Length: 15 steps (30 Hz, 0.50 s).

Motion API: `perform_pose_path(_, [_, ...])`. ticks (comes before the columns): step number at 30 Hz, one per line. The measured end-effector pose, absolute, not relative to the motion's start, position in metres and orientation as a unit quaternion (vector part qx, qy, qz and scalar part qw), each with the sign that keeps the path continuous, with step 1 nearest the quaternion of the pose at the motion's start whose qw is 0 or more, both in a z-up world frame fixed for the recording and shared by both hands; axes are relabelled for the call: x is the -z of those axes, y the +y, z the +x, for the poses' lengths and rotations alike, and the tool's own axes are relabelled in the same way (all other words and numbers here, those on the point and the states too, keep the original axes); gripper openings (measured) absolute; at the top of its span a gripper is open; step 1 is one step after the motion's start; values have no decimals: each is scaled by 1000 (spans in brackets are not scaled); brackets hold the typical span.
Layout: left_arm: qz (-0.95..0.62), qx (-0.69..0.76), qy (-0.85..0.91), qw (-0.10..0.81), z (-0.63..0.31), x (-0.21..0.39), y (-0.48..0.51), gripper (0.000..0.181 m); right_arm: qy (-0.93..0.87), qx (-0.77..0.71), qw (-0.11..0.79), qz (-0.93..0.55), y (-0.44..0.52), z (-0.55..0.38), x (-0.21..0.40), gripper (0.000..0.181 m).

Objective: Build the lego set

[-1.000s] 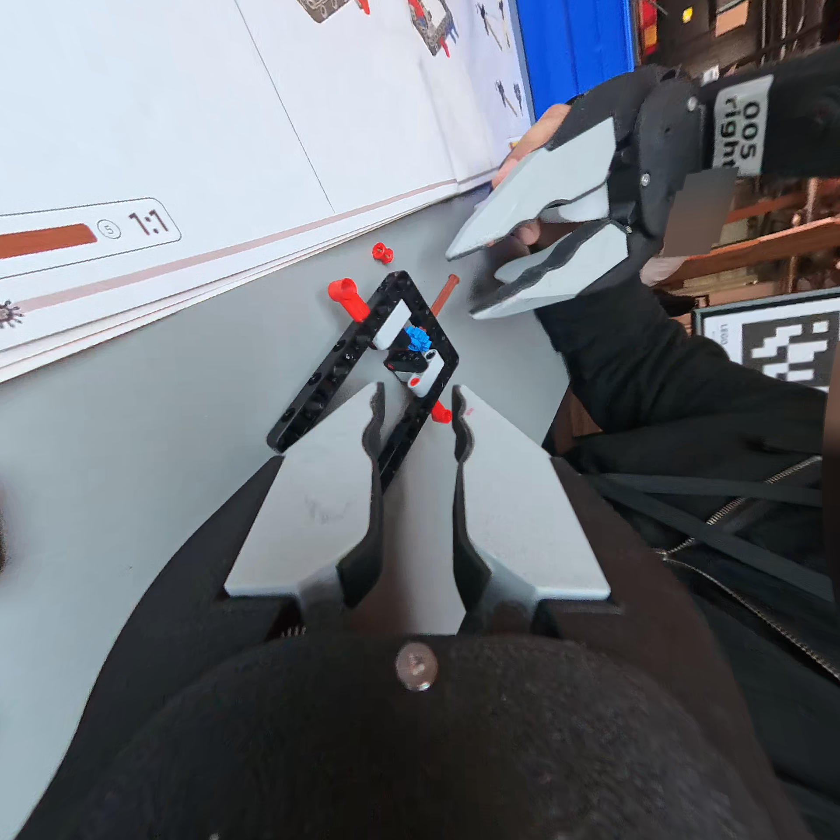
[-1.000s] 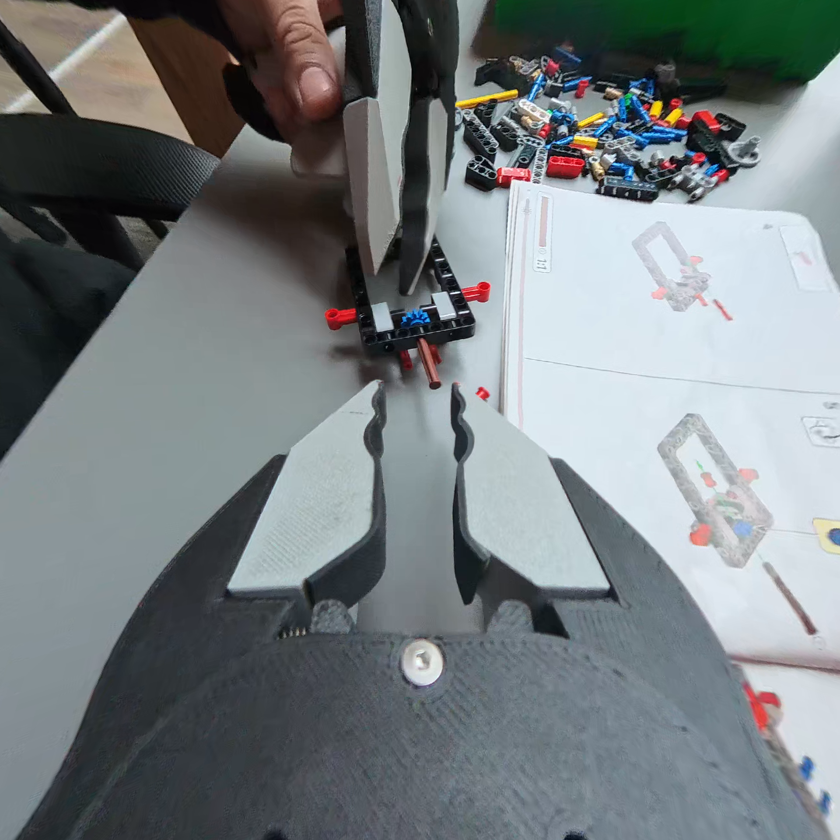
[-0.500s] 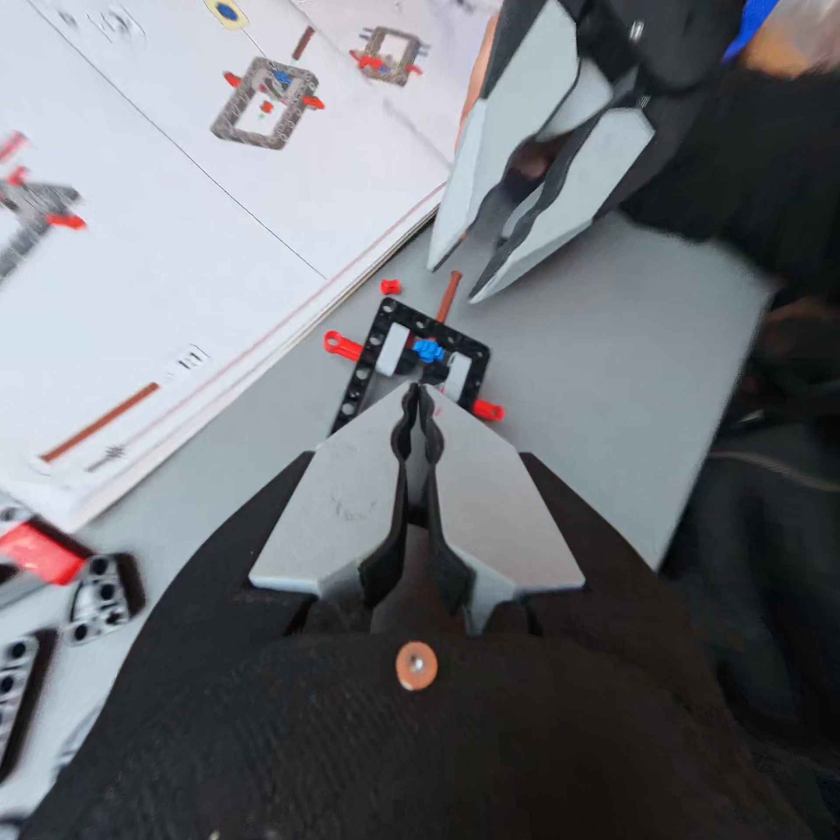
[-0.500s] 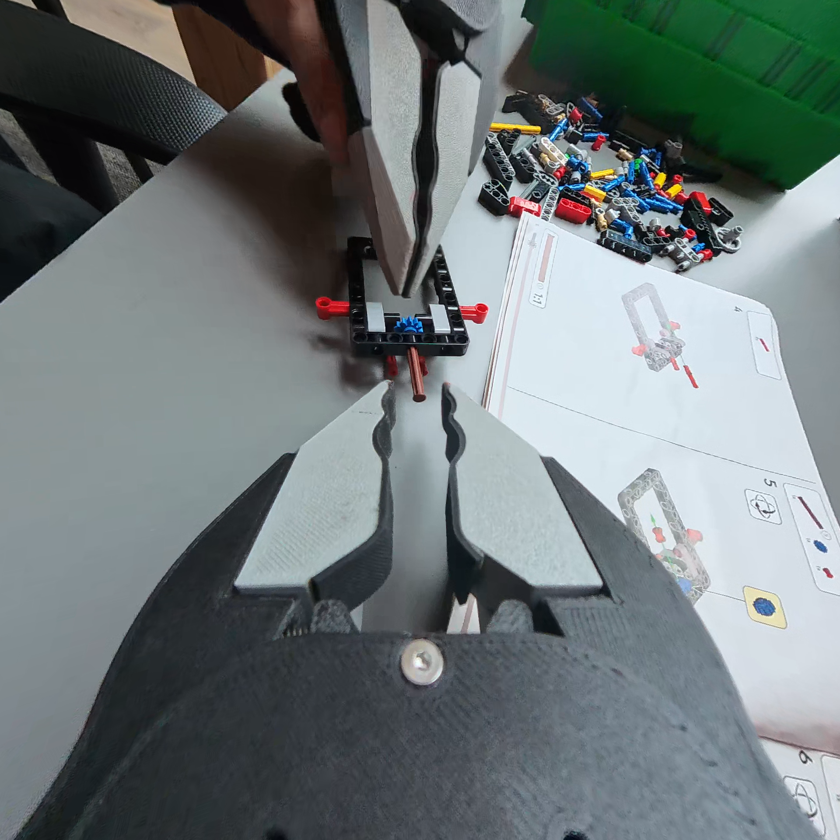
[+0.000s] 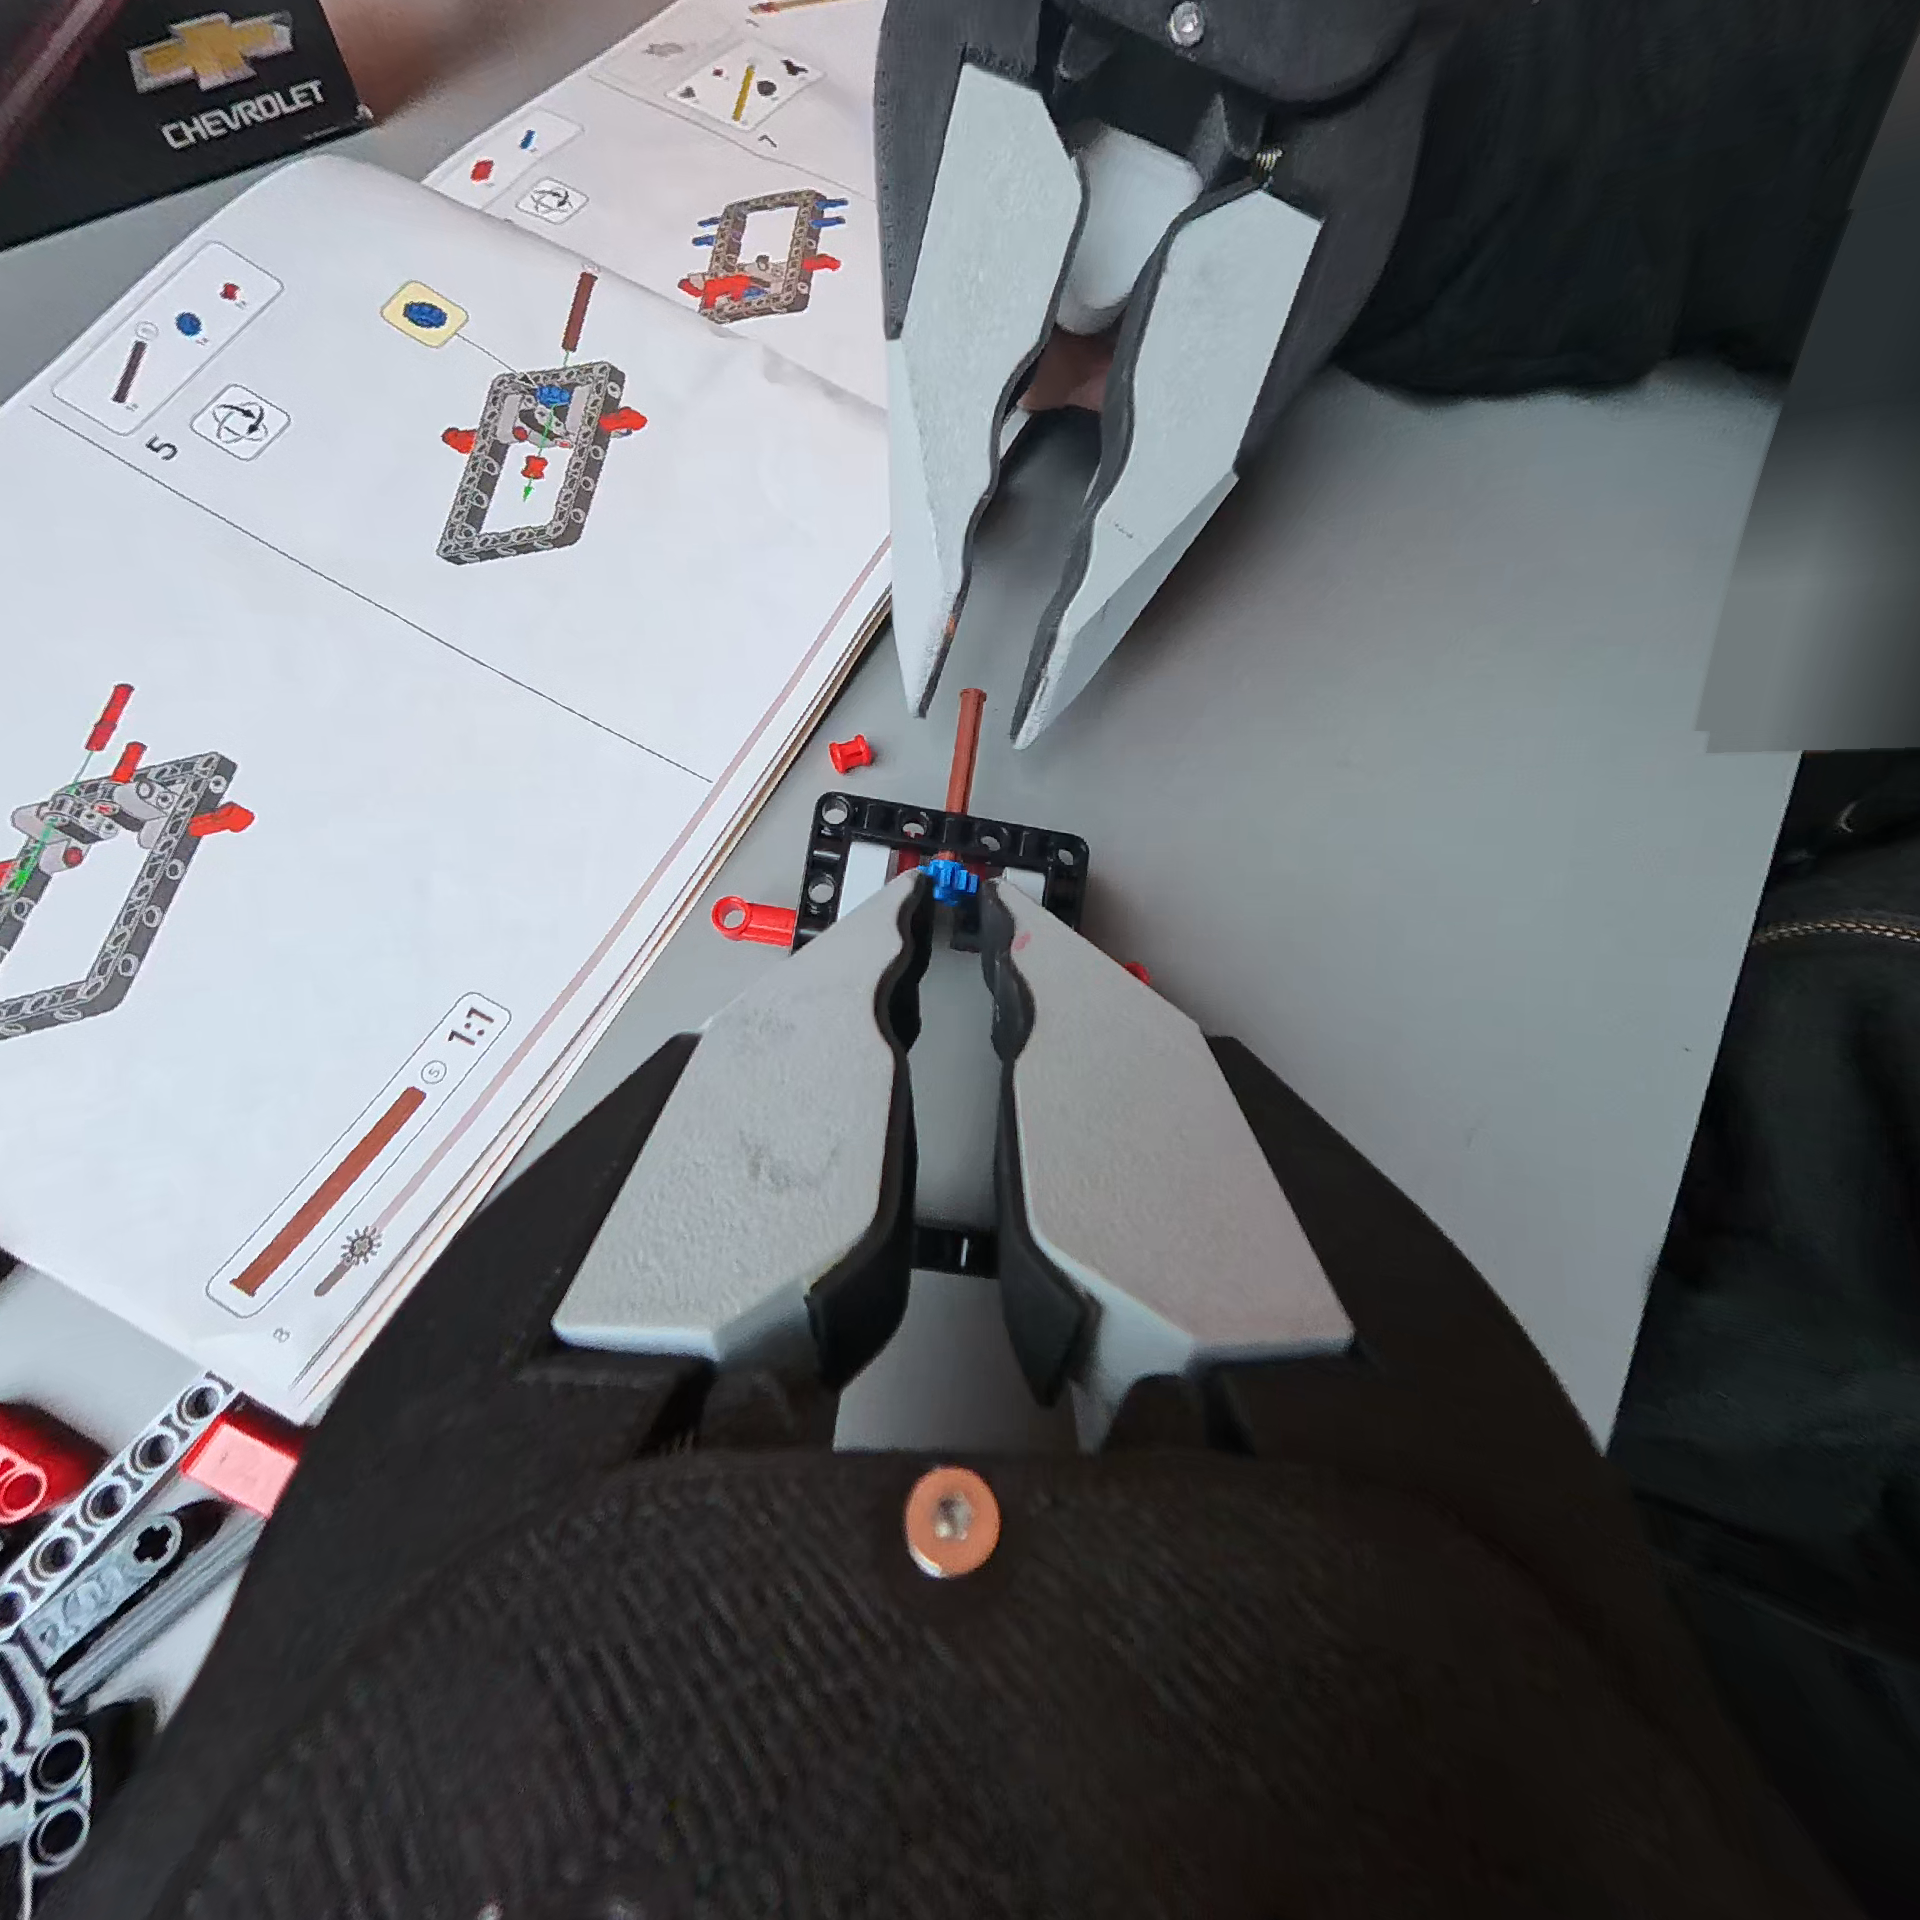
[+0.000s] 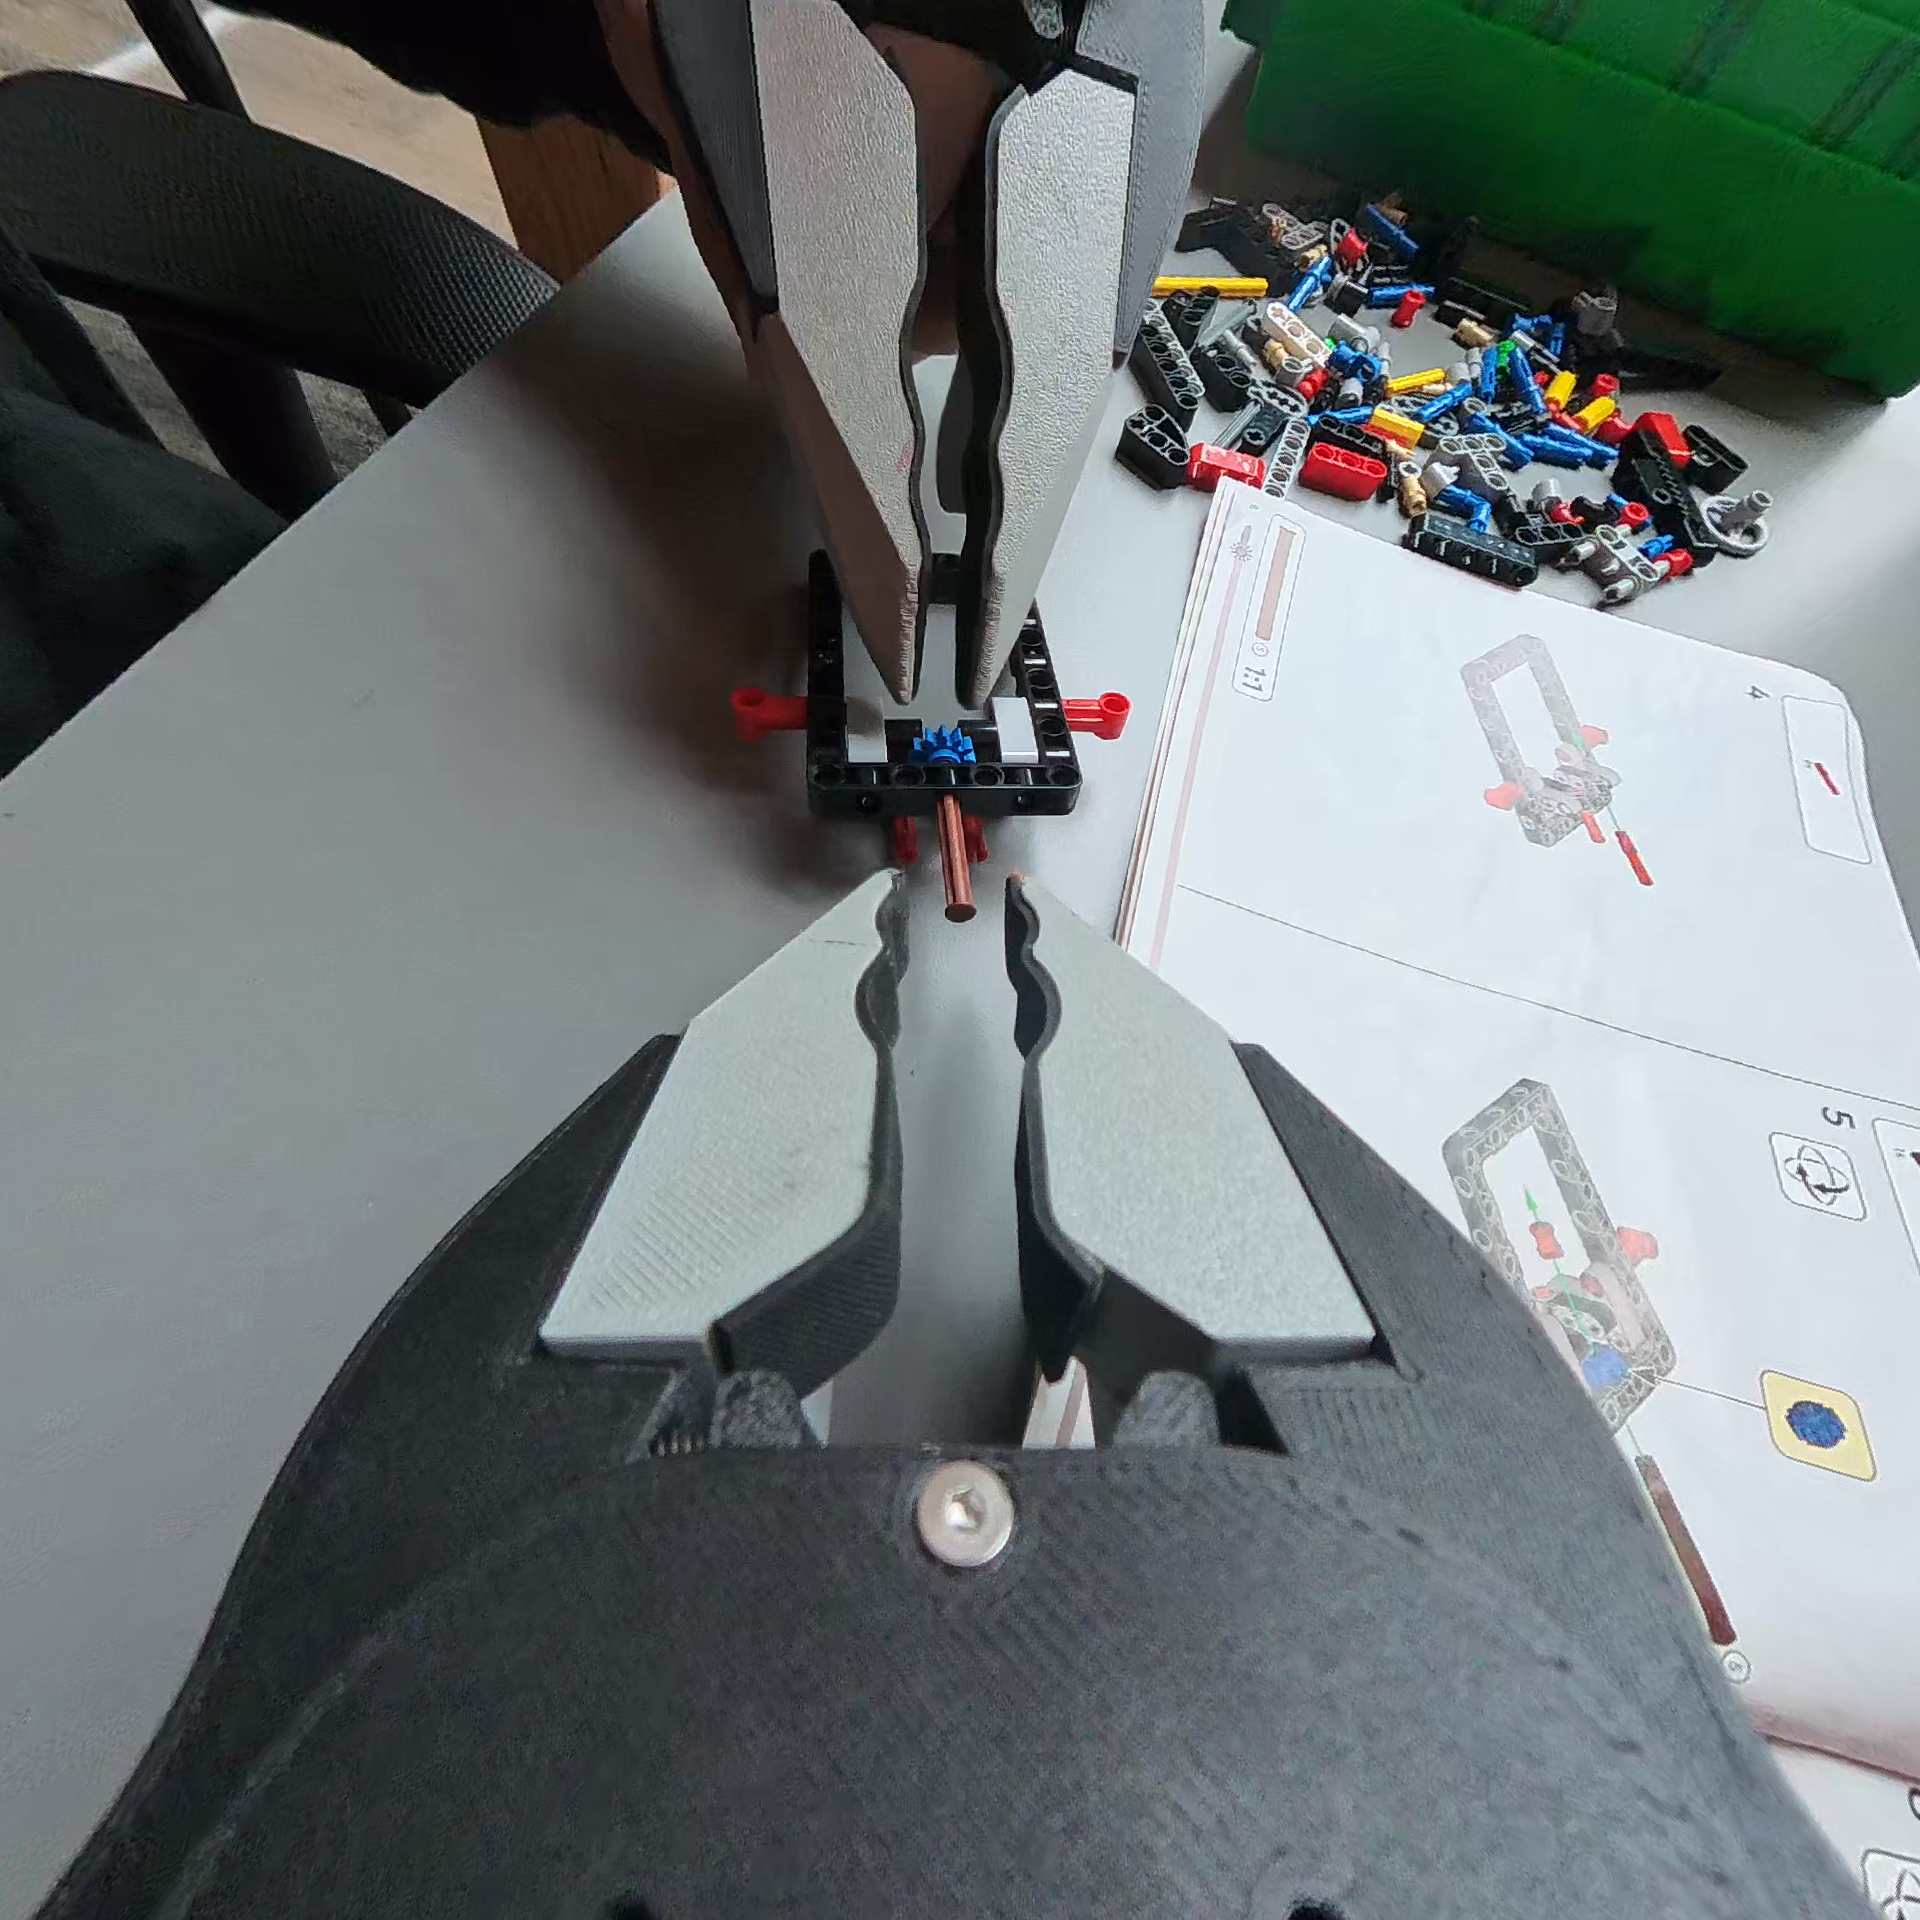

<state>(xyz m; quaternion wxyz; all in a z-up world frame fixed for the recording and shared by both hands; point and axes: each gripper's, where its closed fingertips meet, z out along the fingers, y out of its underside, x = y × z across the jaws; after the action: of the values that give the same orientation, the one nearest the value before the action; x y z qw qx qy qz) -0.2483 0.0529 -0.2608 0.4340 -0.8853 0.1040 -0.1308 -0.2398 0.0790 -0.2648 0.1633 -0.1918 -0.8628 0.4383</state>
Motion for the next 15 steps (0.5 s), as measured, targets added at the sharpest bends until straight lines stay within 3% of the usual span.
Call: perform_pose_path(15, [-887, 113, 119, 431, -250, 267, 56, 3, -869, -433, 154, -181, 77, -243, 268, 3])
